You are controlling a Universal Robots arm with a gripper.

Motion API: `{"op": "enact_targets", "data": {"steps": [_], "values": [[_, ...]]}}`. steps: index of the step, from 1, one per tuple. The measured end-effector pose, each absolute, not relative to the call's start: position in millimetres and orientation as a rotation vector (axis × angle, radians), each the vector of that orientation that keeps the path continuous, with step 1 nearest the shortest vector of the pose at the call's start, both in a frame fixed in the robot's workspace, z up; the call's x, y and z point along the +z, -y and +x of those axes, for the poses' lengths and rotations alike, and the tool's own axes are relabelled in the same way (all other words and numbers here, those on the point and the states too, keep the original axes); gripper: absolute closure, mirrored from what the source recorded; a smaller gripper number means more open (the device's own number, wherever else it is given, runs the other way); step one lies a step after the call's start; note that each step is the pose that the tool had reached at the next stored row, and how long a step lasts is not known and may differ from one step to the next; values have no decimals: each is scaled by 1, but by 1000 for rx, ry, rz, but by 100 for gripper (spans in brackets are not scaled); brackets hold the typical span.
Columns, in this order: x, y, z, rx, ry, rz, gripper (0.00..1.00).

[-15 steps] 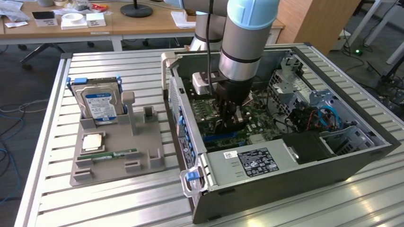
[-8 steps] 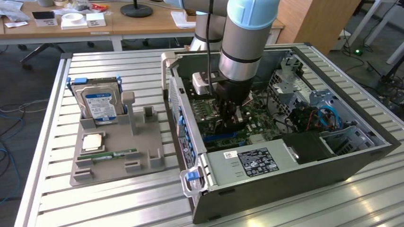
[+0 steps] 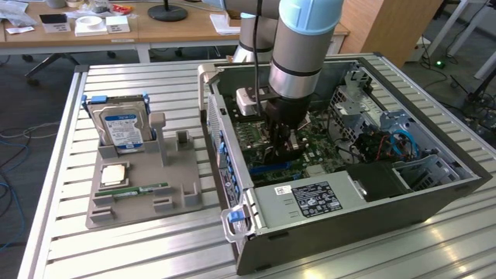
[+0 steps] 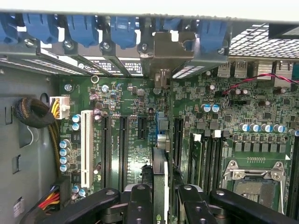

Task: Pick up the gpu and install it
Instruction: 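Insert the gpu into the slot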

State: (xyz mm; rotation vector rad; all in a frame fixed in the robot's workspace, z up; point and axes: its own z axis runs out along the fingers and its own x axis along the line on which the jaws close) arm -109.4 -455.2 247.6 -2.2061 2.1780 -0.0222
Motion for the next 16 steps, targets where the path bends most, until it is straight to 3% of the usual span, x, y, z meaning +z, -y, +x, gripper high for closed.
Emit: {"op": "enact_targets", "data": {"steps": [16], "values": [[248, 456, -107, -22, -2191, -2193, 74]]}}
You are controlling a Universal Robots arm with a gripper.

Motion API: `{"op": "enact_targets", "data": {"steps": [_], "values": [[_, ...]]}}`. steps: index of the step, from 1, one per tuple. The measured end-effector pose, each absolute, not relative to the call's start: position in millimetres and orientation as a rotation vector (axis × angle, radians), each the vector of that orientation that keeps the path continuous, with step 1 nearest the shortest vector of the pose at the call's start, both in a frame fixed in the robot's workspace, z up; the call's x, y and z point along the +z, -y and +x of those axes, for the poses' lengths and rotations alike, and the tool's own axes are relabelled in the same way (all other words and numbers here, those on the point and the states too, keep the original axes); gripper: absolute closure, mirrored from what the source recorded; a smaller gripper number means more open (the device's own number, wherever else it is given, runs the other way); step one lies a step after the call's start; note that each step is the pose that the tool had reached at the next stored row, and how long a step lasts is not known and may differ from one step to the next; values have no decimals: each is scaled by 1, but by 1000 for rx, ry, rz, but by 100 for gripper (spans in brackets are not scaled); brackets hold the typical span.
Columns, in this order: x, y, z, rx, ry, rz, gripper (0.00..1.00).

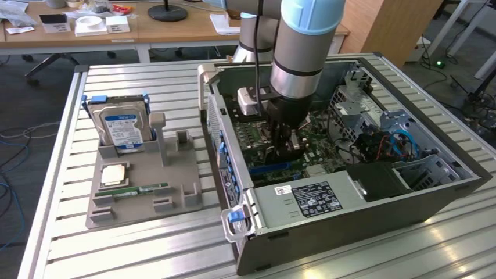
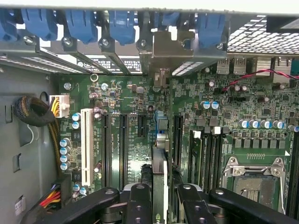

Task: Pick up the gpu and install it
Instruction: 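Insert the gpu into the slot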

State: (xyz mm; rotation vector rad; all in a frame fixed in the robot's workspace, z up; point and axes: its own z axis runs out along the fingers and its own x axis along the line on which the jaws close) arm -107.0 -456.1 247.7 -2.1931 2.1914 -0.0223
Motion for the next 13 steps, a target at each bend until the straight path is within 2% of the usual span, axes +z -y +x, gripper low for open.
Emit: {"op": "enact_targets", "data": {"steps": [13], "values": [[248, 458, -106, -22, -2195, -2190, 74]]}}
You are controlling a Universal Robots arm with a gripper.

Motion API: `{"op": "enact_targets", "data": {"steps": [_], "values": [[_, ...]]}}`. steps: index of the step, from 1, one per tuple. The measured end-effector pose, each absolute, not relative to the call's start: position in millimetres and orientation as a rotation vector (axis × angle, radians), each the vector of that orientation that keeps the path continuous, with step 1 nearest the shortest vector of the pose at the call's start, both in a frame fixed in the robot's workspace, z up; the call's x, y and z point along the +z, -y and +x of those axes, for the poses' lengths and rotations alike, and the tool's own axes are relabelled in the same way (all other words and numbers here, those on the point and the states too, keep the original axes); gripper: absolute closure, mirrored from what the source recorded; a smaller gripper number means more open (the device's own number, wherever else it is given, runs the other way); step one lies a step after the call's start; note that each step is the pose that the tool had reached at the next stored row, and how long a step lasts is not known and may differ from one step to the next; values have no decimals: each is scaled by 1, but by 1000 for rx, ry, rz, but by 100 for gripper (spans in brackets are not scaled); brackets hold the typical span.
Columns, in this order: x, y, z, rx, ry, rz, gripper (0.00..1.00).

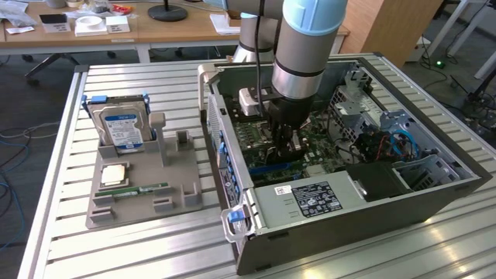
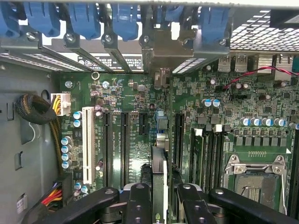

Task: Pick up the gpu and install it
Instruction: 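Insert the gpu into the slot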

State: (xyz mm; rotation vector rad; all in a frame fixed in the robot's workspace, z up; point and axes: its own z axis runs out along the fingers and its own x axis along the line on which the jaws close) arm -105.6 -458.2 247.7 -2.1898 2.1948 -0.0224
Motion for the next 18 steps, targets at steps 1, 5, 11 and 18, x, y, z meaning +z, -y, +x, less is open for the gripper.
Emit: {"op": "enact_targets", "data": {"steps": [1, 5, 11, 18], "values": [[248, 458, -106, -22, -2195, -2190, 74], [249, 458, -106, -21, -2196, -2187, 74], [249, 460, -106, -22, -2210, -2174, 74], [250, 461, -106, -23, -2237, -2146, 74]]}}
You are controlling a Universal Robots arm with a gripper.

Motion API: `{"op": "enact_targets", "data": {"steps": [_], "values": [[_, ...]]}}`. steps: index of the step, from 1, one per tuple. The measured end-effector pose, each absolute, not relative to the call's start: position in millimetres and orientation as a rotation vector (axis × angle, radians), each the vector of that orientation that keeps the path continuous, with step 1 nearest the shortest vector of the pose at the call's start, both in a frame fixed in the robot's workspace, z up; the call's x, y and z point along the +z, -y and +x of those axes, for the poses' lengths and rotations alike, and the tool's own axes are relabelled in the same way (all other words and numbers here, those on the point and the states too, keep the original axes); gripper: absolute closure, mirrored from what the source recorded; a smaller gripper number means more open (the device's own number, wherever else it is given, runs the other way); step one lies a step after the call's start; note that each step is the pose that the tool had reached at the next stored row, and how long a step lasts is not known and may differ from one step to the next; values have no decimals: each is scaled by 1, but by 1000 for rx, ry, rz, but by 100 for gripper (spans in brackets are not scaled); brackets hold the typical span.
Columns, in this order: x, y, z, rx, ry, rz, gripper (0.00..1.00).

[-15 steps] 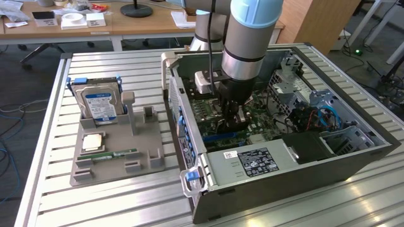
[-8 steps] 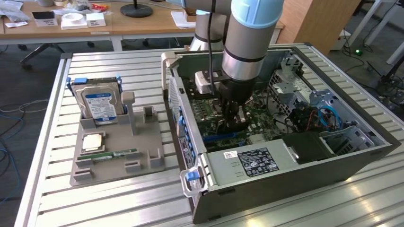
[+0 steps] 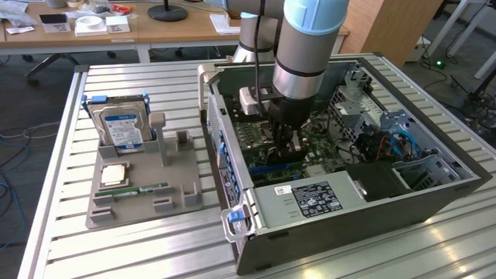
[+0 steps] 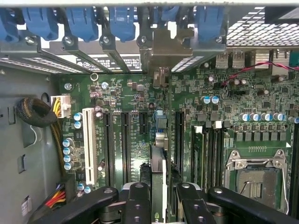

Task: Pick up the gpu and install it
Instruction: 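Insert the gpu into the slot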

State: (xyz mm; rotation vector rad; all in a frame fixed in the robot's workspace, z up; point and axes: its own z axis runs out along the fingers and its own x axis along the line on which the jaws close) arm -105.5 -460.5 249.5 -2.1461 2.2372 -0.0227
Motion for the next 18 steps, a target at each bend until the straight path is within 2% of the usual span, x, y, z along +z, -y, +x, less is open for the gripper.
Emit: {"op": "enact_targets", "data": {"steps": [18], "values": [[249, 461, -107, -23, -2253, -2129, 74]]}}
